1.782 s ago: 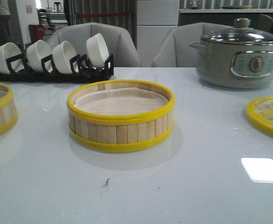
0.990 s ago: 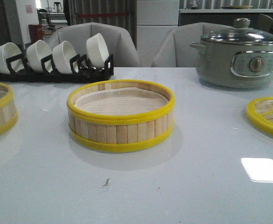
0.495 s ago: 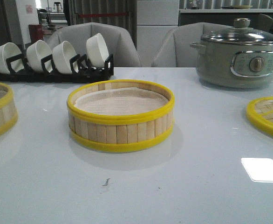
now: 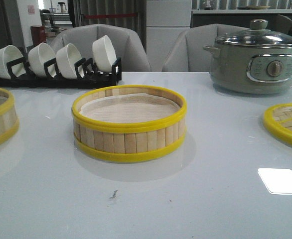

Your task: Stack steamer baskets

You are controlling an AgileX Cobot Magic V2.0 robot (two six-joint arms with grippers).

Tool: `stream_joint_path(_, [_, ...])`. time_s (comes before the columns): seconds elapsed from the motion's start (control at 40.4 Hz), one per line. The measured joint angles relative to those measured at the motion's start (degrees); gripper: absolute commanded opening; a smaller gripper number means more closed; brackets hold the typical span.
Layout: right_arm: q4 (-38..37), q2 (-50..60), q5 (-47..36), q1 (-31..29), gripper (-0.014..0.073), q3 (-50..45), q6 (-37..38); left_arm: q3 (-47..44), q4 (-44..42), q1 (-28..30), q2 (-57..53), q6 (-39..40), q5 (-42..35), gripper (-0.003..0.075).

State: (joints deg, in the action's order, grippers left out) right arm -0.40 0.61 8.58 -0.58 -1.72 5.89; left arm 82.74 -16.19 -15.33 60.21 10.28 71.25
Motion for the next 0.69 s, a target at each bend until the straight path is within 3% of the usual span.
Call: stream_joint_path(0.693, [0.0,0.0,0.0,0.0,0.0055,0.0,0.0,-3.18,0.31,0.0,0.0,-0.48,-3.55,0.0098])
